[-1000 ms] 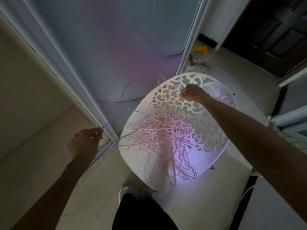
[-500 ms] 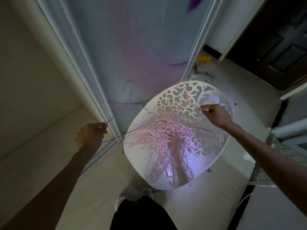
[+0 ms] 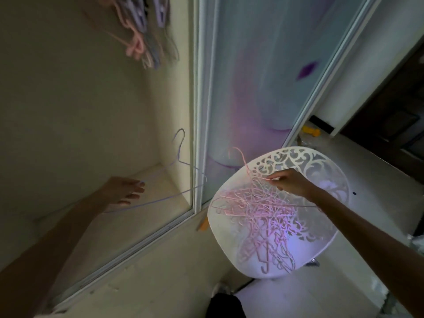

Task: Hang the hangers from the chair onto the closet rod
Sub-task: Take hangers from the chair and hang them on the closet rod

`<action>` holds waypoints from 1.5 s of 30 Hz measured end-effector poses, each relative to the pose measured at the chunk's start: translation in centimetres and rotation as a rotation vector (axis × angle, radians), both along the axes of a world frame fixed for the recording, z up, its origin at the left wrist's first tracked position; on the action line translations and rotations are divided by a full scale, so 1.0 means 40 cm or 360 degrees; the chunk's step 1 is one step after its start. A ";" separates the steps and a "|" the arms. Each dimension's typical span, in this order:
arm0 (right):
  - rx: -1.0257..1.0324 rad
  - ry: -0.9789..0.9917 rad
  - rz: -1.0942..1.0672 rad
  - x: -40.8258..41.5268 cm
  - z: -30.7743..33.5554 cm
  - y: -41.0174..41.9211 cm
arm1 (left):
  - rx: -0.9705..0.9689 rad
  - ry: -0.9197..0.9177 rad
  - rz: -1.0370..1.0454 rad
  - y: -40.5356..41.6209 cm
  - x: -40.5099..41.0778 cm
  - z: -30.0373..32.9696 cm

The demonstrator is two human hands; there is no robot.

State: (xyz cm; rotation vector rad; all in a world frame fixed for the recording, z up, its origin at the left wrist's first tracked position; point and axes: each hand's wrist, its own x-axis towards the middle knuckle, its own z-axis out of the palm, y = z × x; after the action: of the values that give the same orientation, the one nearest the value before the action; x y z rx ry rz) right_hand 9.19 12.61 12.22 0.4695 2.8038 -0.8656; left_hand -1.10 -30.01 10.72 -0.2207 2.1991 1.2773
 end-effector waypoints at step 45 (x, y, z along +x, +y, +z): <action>-0.0288 0.1016 0.0268 -0.986 0.538 -0.958 | 0.0765 0.0539 0.0941 -0.501 -0.456 0.536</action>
State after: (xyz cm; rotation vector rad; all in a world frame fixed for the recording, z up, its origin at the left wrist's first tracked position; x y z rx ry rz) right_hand -30.27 -25.71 33.73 -0.0985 3.1943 -1.4172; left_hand -19.34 -50.03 32.17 -0.5172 2.0768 2.2678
